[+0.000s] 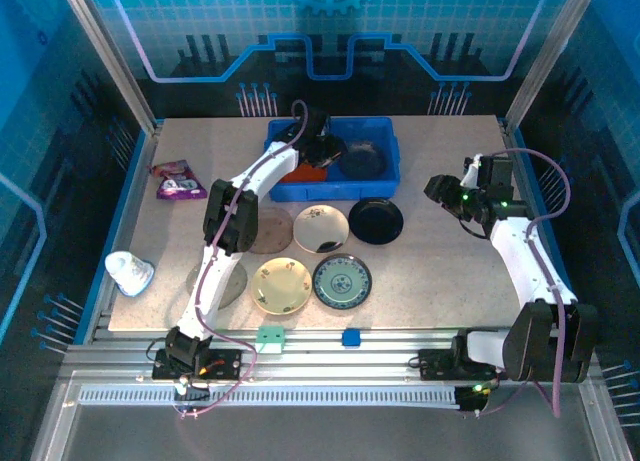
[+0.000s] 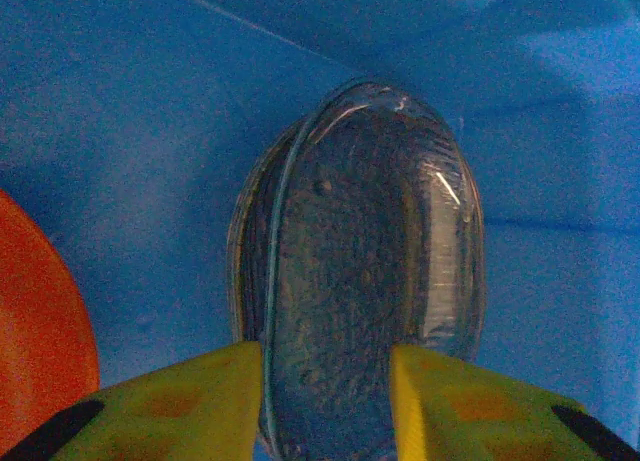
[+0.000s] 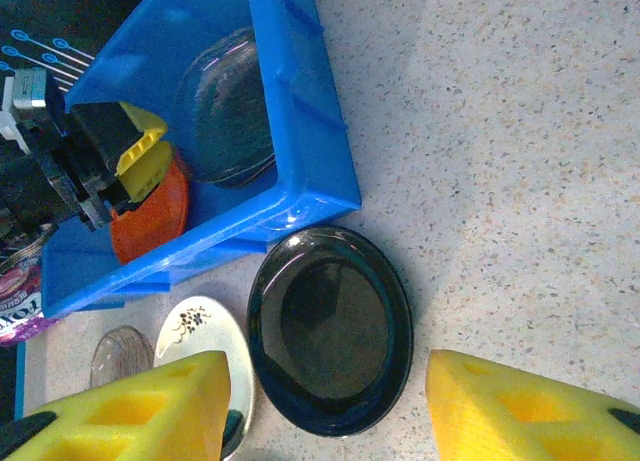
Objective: Place the plates into the plastic bin on the countertop
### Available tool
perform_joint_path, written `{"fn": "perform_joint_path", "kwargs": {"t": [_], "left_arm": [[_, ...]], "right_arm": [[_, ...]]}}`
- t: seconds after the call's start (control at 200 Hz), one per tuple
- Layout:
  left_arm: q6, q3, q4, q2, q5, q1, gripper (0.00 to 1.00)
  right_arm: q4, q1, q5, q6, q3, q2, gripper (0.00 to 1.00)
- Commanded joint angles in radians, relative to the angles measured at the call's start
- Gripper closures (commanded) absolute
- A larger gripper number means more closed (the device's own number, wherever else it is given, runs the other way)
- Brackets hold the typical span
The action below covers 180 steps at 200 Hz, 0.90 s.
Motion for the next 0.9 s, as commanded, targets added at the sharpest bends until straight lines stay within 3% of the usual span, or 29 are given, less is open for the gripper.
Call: {"fn": "perform_joint_path", "kwargs": {"t": [0.0,0.565,0.785,0.896], "left_arm": [[0.025,0.037,-0.043,0.015,-0.014,0.003,0.61],[0.077,0.109,-0.04,0.02,-0.008,0.002,0.61],[0.133,0.106,-0.054,-0.076,-0.052,0.002,0.6],[0.173,0.037,-0.044,-0.173,-0.065,-0.003,0.54]], "right_arm": [[0.006,0.016,0.01,0.003,0.01,0.017,0.45],[-0.001,0.027,0.021,-0.012,0.043,0.03,0.45],[0.019,0.026,0.012,-0.015,0.003,-0.004,0.45],[0.019,0.037,0.002,-0.024,-0.016,-0.029,0.45]]}}
